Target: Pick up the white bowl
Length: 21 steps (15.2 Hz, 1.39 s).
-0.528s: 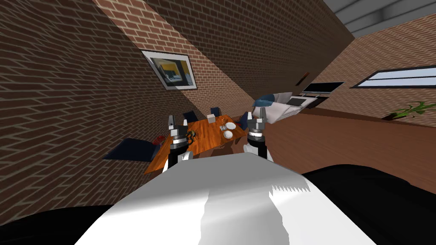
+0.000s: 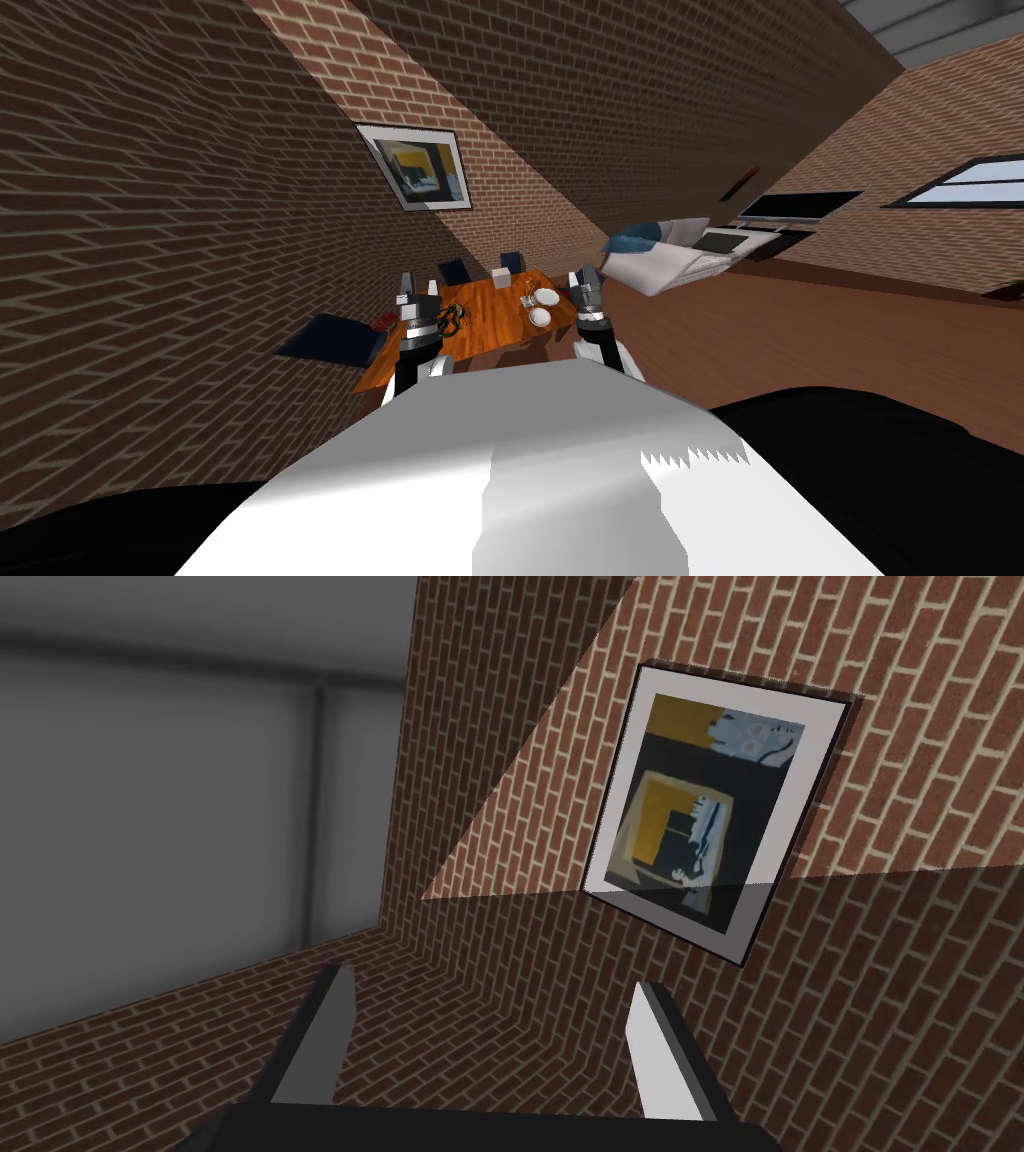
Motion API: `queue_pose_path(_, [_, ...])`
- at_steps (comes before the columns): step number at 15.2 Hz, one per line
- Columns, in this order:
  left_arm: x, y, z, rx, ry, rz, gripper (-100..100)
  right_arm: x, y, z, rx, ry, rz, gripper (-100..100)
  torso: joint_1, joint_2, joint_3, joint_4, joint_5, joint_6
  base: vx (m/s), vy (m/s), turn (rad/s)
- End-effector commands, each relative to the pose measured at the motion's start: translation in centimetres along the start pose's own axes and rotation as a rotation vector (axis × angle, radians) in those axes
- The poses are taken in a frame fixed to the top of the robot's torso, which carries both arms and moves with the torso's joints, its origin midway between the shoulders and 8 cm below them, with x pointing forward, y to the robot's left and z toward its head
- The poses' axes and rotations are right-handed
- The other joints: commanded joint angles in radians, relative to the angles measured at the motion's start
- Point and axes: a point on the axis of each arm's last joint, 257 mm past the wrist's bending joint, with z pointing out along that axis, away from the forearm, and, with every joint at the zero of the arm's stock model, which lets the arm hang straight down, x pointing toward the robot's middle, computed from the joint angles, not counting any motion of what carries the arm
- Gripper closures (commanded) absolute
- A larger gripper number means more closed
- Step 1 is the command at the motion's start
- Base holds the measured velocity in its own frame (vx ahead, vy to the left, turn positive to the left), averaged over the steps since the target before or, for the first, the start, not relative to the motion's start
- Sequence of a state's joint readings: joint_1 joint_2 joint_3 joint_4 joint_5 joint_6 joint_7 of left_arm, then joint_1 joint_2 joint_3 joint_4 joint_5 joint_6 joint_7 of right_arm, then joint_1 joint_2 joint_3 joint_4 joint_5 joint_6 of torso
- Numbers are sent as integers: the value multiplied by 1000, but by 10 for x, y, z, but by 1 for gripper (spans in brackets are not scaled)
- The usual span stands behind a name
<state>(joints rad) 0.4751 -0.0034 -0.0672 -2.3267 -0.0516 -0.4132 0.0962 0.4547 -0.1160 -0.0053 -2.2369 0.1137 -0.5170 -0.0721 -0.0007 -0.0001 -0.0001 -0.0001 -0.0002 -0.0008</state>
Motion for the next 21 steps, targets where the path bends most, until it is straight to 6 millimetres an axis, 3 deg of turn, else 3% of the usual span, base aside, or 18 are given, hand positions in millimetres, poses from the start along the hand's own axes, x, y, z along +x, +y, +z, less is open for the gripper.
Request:
queue_pose_path(1, [0,0,0,0,0,0,0,3,-20,-6,47,33,-36,-100,0,0,0,0,0,0,-6,-5,156])
queue_pose_path(2, [0,0,0,0,0,0,0,7,-37,-10,88,64,-72,-100,0,0,0,0,0,0,-5,-2,174])
queue_pose_path(6, [0,0,0,0,0,0,0,11,-60,-17,140,96,-112,-100,0,0,0,0,0,1,-5,-2,121])
queue_pose_path(8, [0,0,0,0,0,0,0,14,-83,-25,191,129,-154,-100,0,0,0,0,0,0,-5,0,131])
queue_pose_path(15, [0,0,0,0,0,0,0,16,-176,-69,405,264,-350,-100,0,0,0,0,0,1,-6,0,210])
queue_pose_path(17, [0,0,0,0,0,0,0,16,-182,-74,421,266,-350,-100,0,0,0,0,0,0,-5,-2,118])
queue_pose_path(18, [0,0,0,0,0,0,0,14,-200,-84,463,299,-404,-100,0,0,0,0,0,1,-4,1,333])
queue_pose_path(20, [0,0,0,0,0,0,0,13,-208,-90,483,302,-403,-100,0,0,0,0,0,1,-4,3,21])
queue_pose_path(21, [0,0,0,0,0,0,0,10,-225,-101,524,337,-458,-100,1,0,0,0,0,1,-5,8,204])
